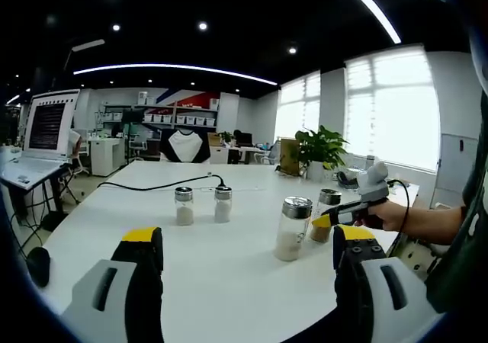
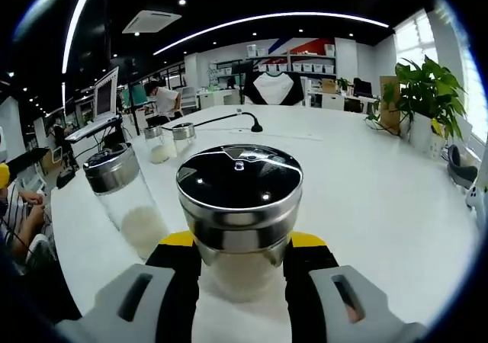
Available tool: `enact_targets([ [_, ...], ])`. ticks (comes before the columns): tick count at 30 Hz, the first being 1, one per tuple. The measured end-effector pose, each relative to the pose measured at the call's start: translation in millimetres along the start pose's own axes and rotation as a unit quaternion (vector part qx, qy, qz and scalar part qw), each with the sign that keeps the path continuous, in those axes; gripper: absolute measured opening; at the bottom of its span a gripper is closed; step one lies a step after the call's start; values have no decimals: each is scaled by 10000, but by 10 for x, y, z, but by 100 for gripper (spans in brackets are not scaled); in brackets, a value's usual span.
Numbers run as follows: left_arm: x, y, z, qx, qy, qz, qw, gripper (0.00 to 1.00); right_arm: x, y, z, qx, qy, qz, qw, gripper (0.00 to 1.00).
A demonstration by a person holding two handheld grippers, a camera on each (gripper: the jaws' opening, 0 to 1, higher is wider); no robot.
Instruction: Rotate the seasoning bottle until the label or dispensing opening points toward the visible target arrow and the bottle remains upright within the marked orientation range
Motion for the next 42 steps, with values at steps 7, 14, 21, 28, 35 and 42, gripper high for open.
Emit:
enact_targets([
  [7, -12, 0, 7, -1, -26, -5, 10000, 98, -29, -50, -54, 52, -20, -40, 10000, 41],
  [14, -5, 7, 16, -15, -11, 5, 10000, 98, -58, -77, -83, 55, -7, -125, 9999, 41],
  [21, -18, 0, 23, -11, -27, -9, 10000, 98, -68, -72, -70, 44, 96, -151, 9998, 41],
  [28, -25, -7, 16, -4, -43, -8, 10000, 98, -61, -59, -58, 28, 116, -163, 9998, 42],
  [35, -28, -12, 15, 25, -54, -14, 10000, 98, -54, 4, -41, 54, 71, -32, 10000, 59],
  [42, -43, -14, 14, 35, -87, -21, 10000, 98, -25, 11, -52, 266, -8, -98, 9996, 57],
])
Point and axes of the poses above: the point that each gripper's makers call its tool centre point, and the gripper's own axes: z roughly forward along the fingers, y roughly to its right, x roughly out of its top, the point moved 10 cm from there along -z, roughly backward along the fingers, and after that the axes turned 4 degrees about z, right-handed, at the moved point
